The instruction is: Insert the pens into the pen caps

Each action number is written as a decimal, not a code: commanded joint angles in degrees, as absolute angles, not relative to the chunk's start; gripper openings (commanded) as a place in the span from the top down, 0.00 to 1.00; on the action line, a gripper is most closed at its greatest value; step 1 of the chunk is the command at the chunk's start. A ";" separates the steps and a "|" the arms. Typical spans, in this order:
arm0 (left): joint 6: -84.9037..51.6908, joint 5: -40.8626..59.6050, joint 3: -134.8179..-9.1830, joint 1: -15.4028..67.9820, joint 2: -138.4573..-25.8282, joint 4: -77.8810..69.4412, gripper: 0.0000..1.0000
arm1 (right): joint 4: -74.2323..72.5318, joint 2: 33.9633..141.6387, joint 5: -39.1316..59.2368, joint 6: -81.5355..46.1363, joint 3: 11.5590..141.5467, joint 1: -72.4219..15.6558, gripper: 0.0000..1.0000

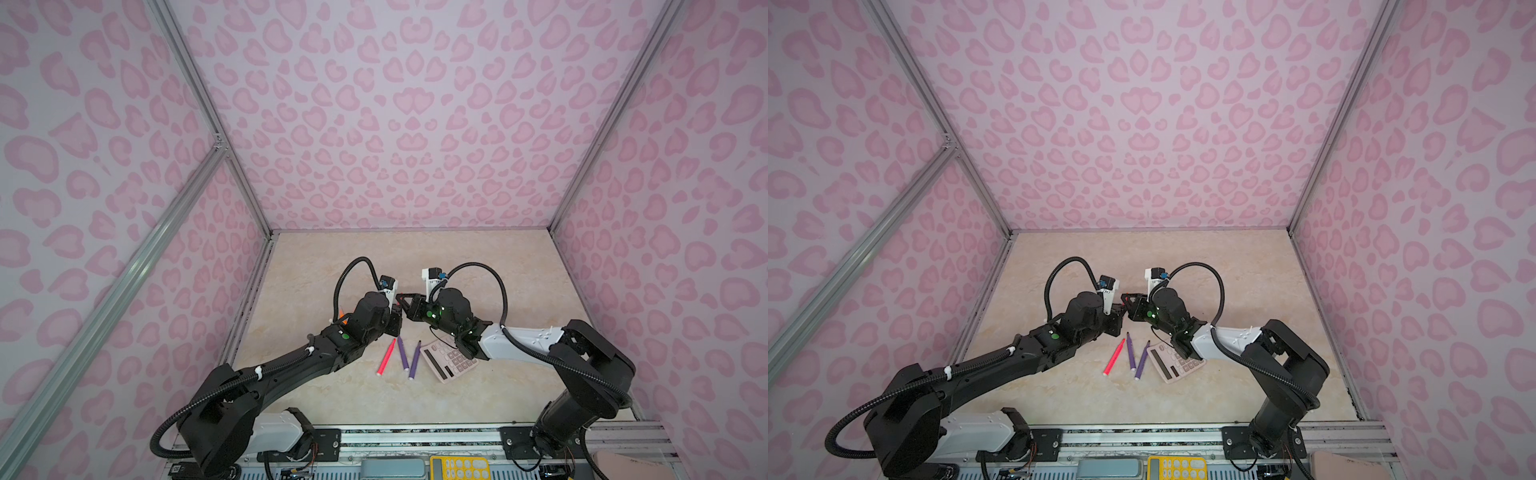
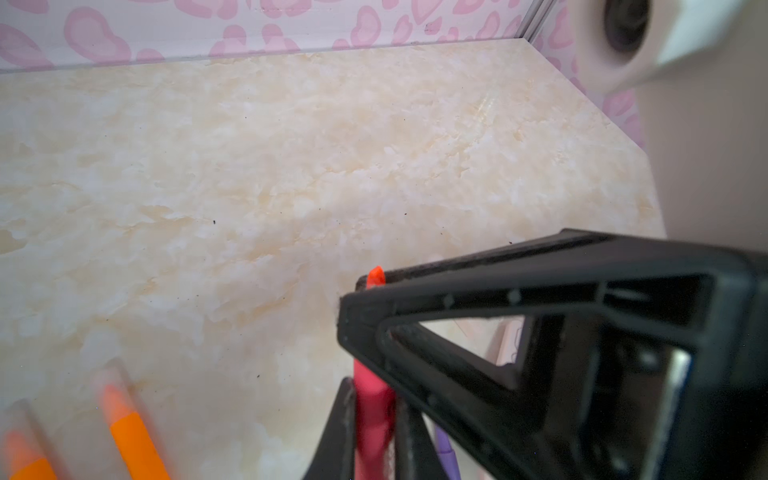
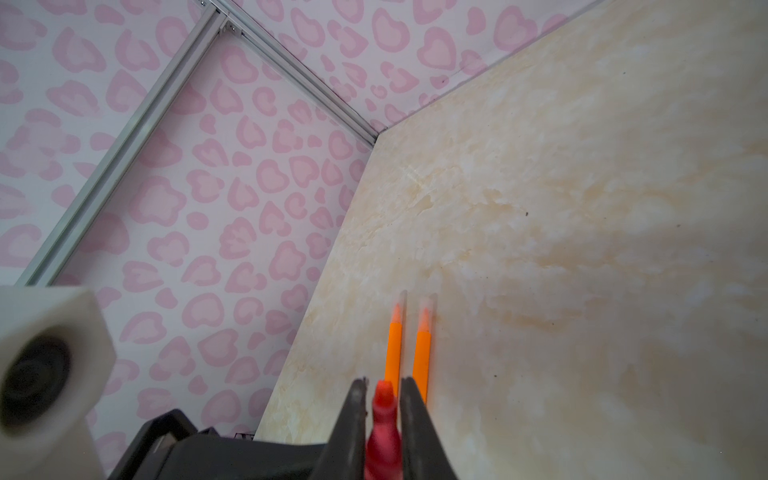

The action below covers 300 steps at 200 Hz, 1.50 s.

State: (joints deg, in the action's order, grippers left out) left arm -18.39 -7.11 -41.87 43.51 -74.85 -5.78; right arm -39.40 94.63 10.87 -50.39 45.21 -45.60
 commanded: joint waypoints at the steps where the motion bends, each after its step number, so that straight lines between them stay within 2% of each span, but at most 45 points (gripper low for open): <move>1: -17.93 -3.78 -41.63 43.66 -74.19 -9.76 0.97 | -41.44 95.15 13.92 -51.24 45.35 -46.05 0.85; 29: -18.02 -2.80 -41.19 43.63 -73.65 -10.52 0.97 | -41.54 95.84 13.37 -51.45 45.30 -46.05 0.87; 58: -18.02 -2.78 -41.24 43.68 -73.49 -10.20 0.97 | -41.86 96.42 14.40 -52.01 45.86 -45.95 1.00; 109: -18.28 -2.17 -41.74 43.61 -73.97 -9.82 0.93 | -42.54 96.11 13.95 -52.40 45.00 -45.79 1.00; 133: -18.16 -1.73 -41.43 43.68 -73.83 -10.27 0.97 | -42.24 95.38 13.80 -51.81 44.84 -45.75 1.00; 142: -18.05 -0.97 -41.30 43.67 -73.74 -10.49 0.97 | -41.74 95.21 13.76 -51.34 44.99 -45.78 0.88; 155: -17.97 -0.02 -41.30 43.63 -73.76 -10.49 0.97 | -41.57 95.08 13.45 -51.33 44.75 -45.79 0.65; 165: -17.90 0.71 -41.33 43.64 -73.83 -10.47 0.97 | -41.89 95.18 13.67 -51.55 44.79 -45.83 0.58; 182: -17.56 1.39 -40.94 43.66 -73.48 -10.46 0.97 | -41.76 95.63 14.15 -51.59 45.32 -46.29 0.57; 201: -17.28 2.02 -40.44 43.63 -72.87 -12.74 0.97 | -41.81 96.02 14.15 -51.74 45.64 -46.77 0.60; 239: -17.12 2.02 -40.12 43.68 -72.26 -12.83 0.97 | -41.92 96.32 14.17 -52.36 45.55 -46.84 0.82; 300: -17.40 0.79 -40.03 43.65 -71.72 -12.50 0.95 | -40.96 97.52 13.84 -52.29 46.82 -47.02 1.00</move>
State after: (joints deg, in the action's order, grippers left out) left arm -17.96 -1.74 -39.88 43.46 -72.40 -5.48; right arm -40.77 96.51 9.39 -51.64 46.30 -46.24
